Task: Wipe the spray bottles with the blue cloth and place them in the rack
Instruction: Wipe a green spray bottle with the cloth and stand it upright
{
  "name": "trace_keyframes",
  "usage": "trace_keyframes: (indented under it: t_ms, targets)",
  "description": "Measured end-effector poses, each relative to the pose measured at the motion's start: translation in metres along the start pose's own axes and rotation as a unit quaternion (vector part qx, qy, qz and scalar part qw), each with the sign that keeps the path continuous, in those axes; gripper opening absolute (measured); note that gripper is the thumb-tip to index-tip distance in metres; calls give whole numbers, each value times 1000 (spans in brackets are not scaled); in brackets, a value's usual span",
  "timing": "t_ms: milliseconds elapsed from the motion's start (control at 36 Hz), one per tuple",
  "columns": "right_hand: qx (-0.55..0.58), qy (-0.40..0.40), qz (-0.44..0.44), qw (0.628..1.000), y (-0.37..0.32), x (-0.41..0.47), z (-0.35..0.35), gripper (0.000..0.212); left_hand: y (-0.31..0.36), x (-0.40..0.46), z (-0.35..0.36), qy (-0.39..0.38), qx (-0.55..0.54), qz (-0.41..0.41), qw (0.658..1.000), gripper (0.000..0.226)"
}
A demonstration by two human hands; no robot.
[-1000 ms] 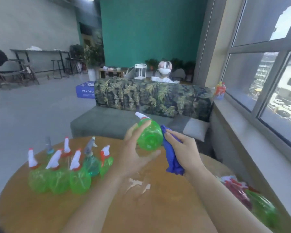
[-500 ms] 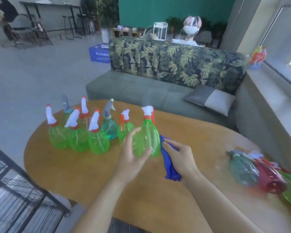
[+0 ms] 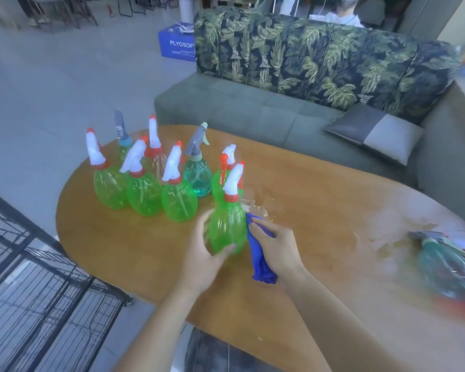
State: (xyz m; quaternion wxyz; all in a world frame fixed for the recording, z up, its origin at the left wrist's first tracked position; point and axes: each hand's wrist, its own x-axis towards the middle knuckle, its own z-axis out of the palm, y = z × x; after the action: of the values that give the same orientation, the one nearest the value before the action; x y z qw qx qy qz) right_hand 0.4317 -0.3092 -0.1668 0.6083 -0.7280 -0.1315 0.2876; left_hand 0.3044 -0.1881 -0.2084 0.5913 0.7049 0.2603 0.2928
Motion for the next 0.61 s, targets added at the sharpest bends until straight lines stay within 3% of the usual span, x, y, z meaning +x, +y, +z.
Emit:
trace_keyframes:
  t_ms: [250, 611]
  targets:
    - [20, -2, 13, 1000, 2, 17, 20, 18, -13, 9, -7, 95, 111, 62, 987, 92]
    - [29, -14, 14, 999, -5, 36, 36, 16, -21, 22, -11, 149, 109, 3, 983, 73]
